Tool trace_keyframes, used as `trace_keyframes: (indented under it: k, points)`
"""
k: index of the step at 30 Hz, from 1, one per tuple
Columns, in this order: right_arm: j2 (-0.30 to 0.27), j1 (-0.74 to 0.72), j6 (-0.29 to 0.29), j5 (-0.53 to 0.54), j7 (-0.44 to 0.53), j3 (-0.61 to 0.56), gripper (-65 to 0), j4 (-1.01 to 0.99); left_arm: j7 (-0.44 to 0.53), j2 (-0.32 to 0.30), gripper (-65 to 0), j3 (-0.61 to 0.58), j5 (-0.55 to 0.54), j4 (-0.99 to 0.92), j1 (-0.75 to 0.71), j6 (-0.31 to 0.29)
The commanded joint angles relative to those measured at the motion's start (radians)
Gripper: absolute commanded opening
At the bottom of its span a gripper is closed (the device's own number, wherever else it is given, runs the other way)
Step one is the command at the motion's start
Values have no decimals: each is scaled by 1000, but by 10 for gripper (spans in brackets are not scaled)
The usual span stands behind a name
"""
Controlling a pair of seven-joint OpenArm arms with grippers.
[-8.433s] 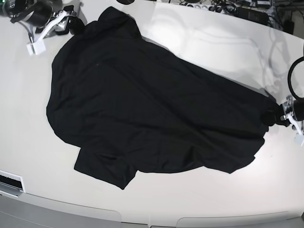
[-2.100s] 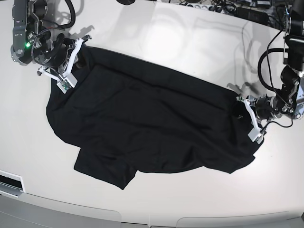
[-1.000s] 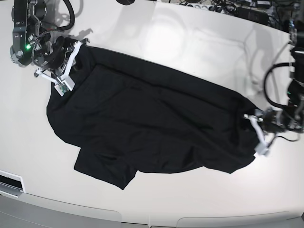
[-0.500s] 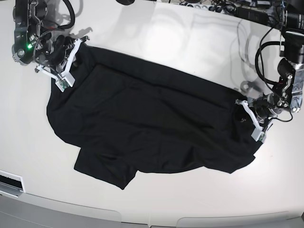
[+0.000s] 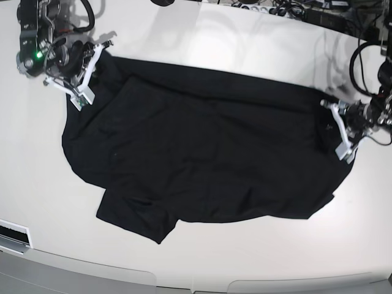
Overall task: Layout the t-shirt on the table in an organized manner, then fold the t-shirt properly
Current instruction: 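Pull the held shirt edge away from the hem with both grippers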
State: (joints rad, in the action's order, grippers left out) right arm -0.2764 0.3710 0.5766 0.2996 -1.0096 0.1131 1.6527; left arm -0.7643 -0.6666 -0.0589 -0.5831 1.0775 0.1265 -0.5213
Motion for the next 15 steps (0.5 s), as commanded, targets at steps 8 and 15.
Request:
trace_keyframes:
  k: [8, 15]
  points:
    - [-10, 109, 3, -8, -69, 3, -650, 30, -71, -67, -650, 0, -40, 84, -144, -23]
    - [-10, 240, -12, -12, -70, 3, -650, 182, -141, -93, -650, 0, -89, 182, -219, -48]
